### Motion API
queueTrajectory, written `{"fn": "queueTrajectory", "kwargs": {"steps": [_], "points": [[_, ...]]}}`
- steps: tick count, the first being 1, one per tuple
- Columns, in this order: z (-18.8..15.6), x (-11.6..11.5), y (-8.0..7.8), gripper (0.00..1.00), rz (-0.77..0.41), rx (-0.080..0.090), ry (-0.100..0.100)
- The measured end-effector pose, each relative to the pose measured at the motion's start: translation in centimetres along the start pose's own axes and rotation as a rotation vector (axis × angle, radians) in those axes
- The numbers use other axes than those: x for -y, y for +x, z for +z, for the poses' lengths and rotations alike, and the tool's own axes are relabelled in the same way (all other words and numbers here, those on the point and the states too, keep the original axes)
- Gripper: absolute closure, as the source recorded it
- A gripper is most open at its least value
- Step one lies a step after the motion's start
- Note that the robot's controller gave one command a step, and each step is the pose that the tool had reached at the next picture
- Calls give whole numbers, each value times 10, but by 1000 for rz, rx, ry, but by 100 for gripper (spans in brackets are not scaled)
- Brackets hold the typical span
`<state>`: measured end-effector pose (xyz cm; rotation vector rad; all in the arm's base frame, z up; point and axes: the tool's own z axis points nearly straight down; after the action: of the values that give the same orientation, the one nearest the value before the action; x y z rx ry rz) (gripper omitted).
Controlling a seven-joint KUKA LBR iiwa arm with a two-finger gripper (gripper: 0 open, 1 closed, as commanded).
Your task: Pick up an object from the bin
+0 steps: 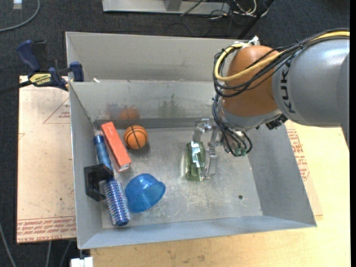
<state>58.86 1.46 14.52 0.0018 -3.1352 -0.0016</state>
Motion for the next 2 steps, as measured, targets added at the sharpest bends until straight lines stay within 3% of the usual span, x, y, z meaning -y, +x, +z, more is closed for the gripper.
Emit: {"fn": "queueTrajectory", "kwargs": {"steps": [1, 2], "points": [[-5, 0, -2, 0, 0, 8, 0], [25, 6, -6, 0, -239, 11, 0]]}}
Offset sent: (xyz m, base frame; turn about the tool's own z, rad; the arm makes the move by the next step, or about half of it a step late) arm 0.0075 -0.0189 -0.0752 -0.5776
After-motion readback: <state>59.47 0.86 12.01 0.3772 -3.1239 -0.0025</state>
